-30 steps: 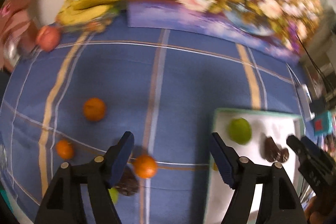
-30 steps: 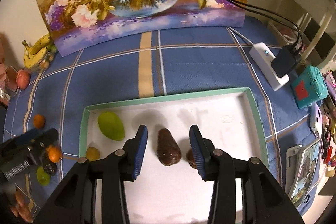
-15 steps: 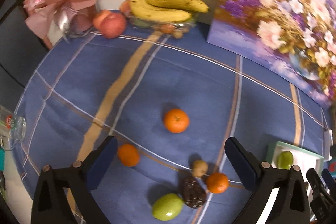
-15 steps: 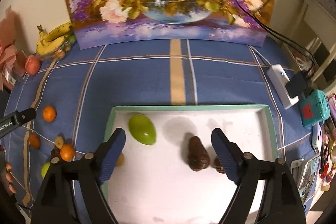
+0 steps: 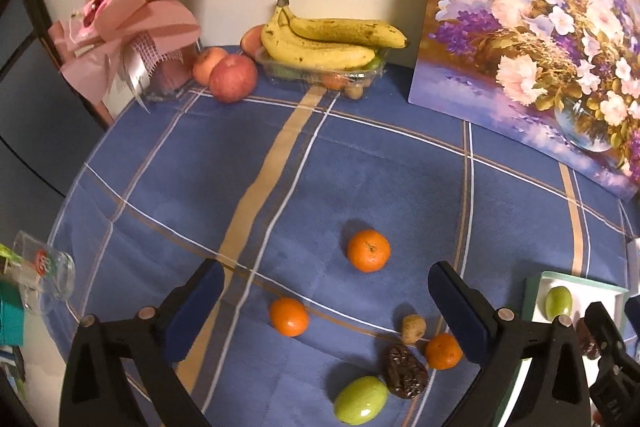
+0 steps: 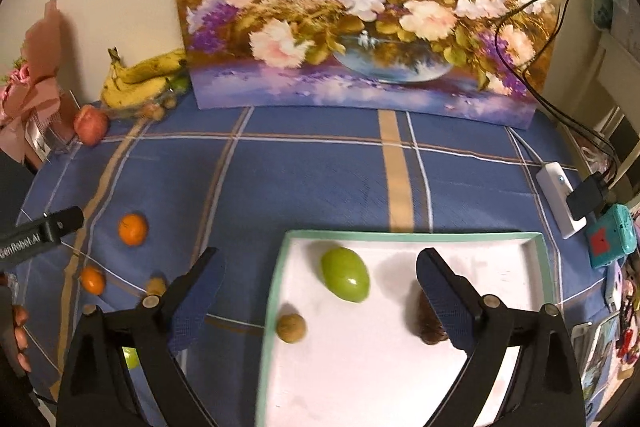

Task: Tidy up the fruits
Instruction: 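Move both open tools back to the remaining fruit, then grasp an orange with the right tool while the left tool grasps another orange, then carry both held oranges over the white tray, then open the right tool to drop its orange while the left drops its orange, then move both open tools back to the loose fruit beside the tray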

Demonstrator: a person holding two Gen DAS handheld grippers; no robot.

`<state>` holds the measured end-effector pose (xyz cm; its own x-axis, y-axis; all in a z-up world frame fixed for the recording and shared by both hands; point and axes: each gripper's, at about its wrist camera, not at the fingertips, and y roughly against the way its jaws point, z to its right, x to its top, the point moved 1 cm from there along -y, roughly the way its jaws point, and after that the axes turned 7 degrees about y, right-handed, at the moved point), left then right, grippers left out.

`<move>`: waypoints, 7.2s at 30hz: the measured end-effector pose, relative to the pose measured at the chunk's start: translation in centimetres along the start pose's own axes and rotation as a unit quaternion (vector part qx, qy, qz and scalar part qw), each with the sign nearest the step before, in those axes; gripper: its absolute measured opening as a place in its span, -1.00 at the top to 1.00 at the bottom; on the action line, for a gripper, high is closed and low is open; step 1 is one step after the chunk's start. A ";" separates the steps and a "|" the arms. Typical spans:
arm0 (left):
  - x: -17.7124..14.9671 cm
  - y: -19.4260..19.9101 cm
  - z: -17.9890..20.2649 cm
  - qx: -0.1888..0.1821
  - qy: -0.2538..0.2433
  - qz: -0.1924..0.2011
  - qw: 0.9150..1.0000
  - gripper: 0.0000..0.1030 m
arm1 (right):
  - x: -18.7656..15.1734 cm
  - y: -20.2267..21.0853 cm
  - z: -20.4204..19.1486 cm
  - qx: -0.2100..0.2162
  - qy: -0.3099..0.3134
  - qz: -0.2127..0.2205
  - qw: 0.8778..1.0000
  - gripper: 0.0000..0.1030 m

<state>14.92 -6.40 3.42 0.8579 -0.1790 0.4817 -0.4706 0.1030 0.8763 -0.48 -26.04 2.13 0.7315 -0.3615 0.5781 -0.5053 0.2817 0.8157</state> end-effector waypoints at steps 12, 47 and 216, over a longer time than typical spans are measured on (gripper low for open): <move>1.8 1.5 -2.6 0.022 -0.016 0.030 0.999 -1.00 | 1.0 0.4 -2.9 0.013 0.011 0.007 1.000 -0.88; -1.4 -7.5 -4.3 -0.026 0.014 -0.112 0.993 -0.67 | -1.1 -6.5 -10.3 0.088 0.049 -0.104 0.989 -0.64; -10.8 -0.1 20.0 -0.076 -0.201 -0.084 0.973 -0.84 | -6.5 -3.6 18.7 -0.062 -0.096 -0.113 0.987 -0.32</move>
<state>1.58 -24.01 -1.79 0.7552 -0.5710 0.3220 -0.2694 0.1774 0.9465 -11.97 -41.34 -4.09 0.7134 -0.5857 0.3848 -0.2706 0.2762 0.9222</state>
